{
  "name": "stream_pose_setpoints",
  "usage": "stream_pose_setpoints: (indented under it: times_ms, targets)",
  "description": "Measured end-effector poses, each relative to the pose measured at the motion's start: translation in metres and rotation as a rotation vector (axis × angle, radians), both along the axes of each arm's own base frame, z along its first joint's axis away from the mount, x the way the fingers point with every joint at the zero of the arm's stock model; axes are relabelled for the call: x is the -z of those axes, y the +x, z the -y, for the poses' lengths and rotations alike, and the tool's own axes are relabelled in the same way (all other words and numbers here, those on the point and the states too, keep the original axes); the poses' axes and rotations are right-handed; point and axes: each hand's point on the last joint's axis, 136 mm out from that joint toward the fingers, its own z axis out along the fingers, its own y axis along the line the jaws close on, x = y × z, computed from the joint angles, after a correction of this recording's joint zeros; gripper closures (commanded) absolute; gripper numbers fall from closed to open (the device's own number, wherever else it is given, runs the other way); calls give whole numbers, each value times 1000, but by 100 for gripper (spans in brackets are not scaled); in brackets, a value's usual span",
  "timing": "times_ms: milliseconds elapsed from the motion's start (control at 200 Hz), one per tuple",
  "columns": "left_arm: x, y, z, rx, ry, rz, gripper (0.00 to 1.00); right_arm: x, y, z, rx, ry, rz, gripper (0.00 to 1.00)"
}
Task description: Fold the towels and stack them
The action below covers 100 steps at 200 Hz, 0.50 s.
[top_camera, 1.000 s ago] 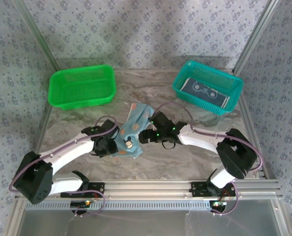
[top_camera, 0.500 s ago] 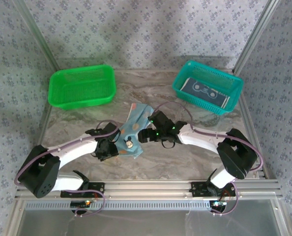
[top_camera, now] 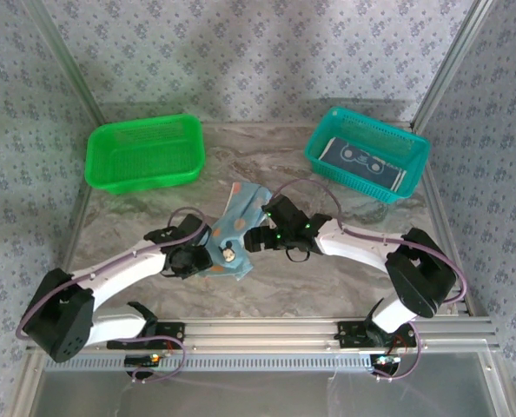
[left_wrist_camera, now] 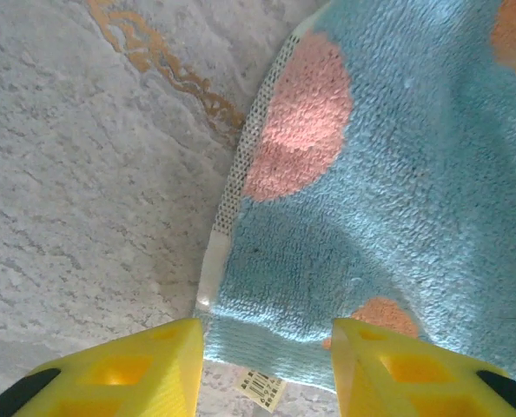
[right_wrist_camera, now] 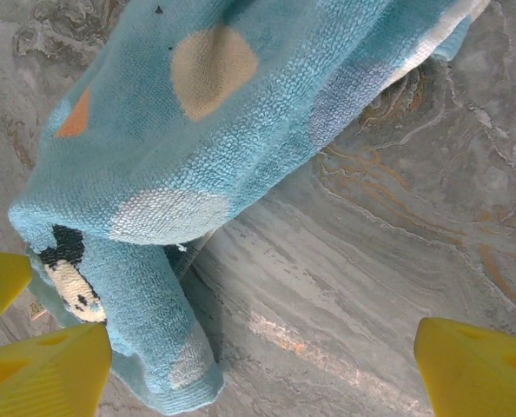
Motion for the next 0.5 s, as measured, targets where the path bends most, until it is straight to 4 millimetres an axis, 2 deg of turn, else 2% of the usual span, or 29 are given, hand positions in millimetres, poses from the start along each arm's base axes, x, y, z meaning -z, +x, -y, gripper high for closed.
stream_pose_setpoints:
  times_ms: [185, 300, 320, 365, 385, 500]
  targets:
    - [17, -7, -5, 0, 51, -69, 56, 0, 0, 0, 0, 0, 0, 8]
    - [20, -8, -7, 0, 72, -78, 62, 0, 0, 0, 0, -2, -2, 7]
    - [20, -9, -7, 1, 74, -79, 68, 0, 0, 0, 0, -2, -2, 7]
    - [21, -9, -9, -2, 88, -80, 93, 0, 0, 1, 1, -3, -1, 7]
    - [21, -10, -11, -3, 98, -84, 100, 0, 0, 1, 1, -3, -1, 7]
    - [19, -11, -17, -4, 138, -92, 100, 1, 0, 1, 2, -4, 0, 7]
